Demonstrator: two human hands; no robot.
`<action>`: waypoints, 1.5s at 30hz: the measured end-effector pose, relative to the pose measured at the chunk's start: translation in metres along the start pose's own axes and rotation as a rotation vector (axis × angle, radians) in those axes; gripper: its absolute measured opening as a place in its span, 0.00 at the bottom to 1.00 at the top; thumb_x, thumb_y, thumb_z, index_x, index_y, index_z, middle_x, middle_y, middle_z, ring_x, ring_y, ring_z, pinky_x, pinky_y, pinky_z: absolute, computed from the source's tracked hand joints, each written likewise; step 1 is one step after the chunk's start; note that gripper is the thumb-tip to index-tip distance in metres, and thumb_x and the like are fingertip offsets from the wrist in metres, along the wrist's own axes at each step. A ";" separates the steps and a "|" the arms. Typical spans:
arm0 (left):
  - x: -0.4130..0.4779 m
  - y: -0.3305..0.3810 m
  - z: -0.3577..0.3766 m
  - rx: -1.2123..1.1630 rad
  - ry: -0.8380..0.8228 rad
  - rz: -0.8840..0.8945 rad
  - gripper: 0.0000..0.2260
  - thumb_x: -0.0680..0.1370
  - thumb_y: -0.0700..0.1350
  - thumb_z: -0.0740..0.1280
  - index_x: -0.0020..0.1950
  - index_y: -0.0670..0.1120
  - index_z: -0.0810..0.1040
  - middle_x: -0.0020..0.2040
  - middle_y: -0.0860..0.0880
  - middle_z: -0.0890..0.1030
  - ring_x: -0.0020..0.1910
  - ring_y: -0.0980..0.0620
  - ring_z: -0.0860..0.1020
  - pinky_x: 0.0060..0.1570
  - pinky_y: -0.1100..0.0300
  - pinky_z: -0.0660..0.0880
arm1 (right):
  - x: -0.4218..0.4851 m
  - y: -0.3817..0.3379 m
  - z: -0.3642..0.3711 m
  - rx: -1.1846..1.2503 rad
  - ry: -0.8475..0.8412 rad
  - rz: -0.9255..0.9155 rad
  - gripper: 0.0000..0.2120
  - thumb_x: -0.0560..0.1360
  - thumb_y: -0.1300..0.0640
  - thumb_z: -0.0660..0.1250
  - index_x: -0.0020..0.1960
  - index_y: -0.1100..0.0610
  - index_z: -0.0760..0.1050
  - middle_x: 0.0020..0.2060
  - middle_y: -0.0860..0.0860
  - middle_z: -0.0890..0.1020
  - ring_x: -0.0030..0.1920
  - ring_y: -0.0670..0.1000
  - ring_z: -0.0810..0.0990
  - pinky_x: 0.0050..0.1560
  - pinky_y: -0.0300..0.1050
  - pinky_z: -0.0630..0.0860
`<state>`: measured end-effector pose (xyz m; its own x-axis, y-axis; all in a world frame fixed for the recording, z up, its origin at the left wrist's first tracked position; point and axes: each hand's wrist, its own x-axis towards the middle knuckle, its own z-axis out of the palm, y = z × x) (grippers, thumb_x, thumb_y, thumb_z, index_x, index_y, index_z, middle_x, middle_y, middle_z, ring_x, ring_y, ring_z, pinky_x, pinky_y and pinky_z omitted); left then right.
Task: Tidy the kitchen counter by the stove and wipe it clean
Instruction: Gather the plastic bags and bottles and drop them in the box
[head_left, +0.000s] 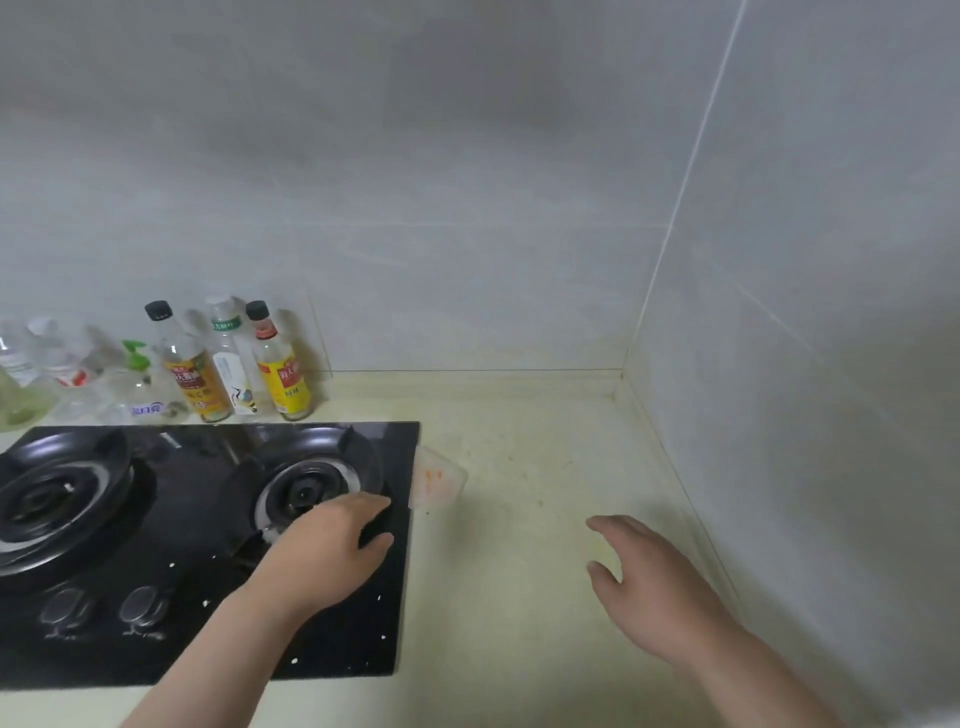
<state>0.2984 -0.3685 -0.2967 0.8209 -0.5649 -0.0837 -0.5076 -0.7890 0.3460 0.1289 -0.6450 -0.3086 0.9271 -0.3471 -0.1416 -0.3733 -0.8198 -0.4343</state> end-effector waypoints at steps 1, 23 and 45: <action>0.015 -0.002 0.006 0.003 -0.019 0.006 0.21 0.79 0.52 0.65 0.72 0.51 0.71 0.68 0.54 0.75 0.65 0.54 0.74 0.59 0.64 0.69 | 0.010 -0.002 0.004 0.001 -0.016 0.007 0.23 0.80 0.49 0.59 0.74 0.48 0.63 0.71 0.40 0.67 0.67 0.42 0.70 0.66 0.37 0.66; 0.234 -0.045 0.108 0.180 -0.300 0.082 0.23 0.80 0.45 0.61 0.76 0.52 0.65 0.74 0.52 0.66 0.71 0.49 0.66 0.68 0.54 0.67 | 0.103 0.020 0.048 -0.004 -0.099 0.138 0.22 0.79 0.52 0.62 0.72 0.49 0.68 0.70 0.44 0.71 0.71 0.43 0.67 0.70 0.32 0.56; 0.243 -0.064 0.113 0.093 -0.220 0.039 0.11 0.78 0.39 0.63 0.57 0.46 0.80 0.57 0.48 0.80 0.54 0.49 0.77 0.54 0.56 0.76 | 0.112 0.012 0.053 -0.011 -0.141 0.097 0.21 0.80 0.51 0.60 0.73 0.49 0.67 0.71 0.45 0.71 0.71 0.46 0.67 0.70 0.37 0.59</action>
<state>0.5011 -0.4828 -0.4445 0.7287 -0.6265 -0.2767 -0.5682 -0.7785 0.2666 0.2298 -0.6697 -0.3773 0.8821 -0.3583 -0.3057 -0.4608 -0.7908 -0.4028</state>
